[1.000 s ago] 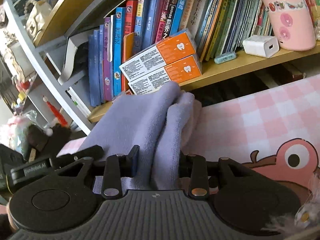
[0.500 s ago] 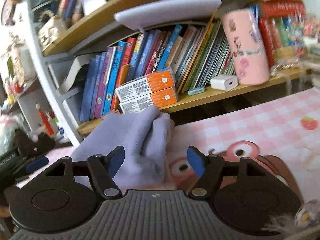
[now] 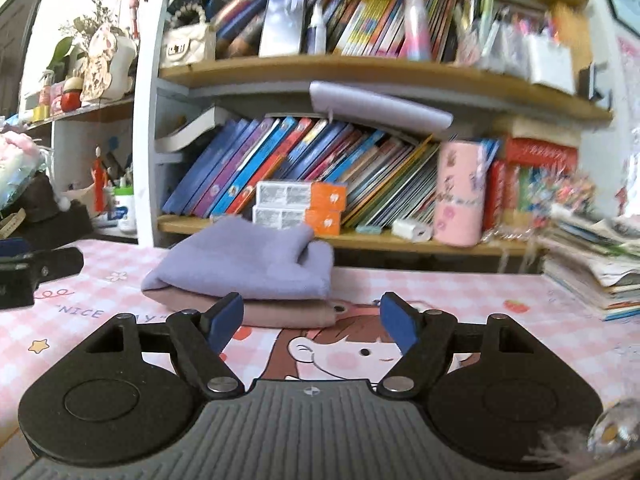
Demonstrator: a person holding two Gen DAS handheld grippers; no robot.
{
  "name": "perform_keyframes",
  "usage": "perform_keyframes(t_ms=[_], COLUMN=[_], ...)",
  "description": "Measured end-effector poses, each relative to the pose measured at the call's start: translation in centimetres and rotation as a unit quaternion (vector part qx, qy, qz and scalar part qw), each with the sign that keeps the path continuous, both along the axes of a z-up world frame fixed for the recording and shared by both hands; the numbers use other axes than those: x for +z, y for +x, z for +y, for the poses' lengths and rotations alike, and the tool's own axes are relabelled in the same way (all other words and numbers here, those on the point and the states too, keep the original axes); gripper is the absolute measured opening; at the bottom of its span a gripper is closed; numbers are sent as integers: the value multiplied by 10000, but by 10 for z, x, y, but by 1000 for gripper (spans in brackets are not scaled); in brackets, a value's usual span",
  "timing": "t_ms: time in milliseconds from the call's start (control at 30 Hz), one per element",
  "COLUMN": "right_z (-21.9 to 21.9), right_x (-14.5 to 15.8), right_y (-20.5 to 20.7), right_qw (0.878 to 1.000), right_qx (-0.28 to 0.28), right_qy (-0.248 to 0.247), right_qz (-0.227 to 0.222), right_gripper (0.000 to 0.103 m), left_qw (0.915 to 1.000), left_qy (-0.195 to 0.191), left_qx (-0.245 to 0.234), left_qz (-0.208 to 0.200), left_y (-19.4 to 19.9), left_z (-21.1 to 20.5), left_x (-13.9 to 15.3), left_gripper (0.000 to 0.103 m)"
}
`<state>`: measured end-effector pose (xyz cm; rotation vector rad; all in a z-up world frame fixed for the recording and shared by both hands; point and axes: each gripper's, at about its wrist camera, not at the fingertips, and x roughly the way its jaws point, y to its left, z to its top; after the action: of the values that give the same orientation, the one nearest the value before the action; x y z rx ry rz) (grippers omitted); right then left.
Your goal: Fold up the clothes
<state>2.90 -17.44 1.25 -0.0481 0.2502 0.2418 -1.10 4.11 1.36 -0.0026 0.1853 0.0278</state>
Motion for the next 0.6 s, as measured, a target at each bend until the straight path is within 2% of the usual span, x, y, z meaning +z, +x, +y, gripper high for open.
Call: perform_keyframes(t_ms=[133,267,333,500,600], right_z=[-3,-1,1,5,6], right_x=[-1,-1,-1,-3,-3], right_y=[-10,-14,-15,-13,-12], right_qw=[9999,9997,9997,9993,9991], right_qx=[-82,-4,30,55,50], right_qy=[27,-72,-128,-238,-243], right_qz=[136,214,225,295,338], right_gripper=[79,82,86,97,99], left_qw=[9998,9997,9998,9994,9990], left_qy=[106,63,58,145,171], left_qx=[-169,-134,-102,-63,-55], left_qz=[80,213,157,310,409], left_y=[-8,-10,-13,-8,-5], left_z=[-8,-9,-8,-11,-12], left_x=[-1,-4,-4,-5,-6], left_gripper=[91,92,95,101,102])
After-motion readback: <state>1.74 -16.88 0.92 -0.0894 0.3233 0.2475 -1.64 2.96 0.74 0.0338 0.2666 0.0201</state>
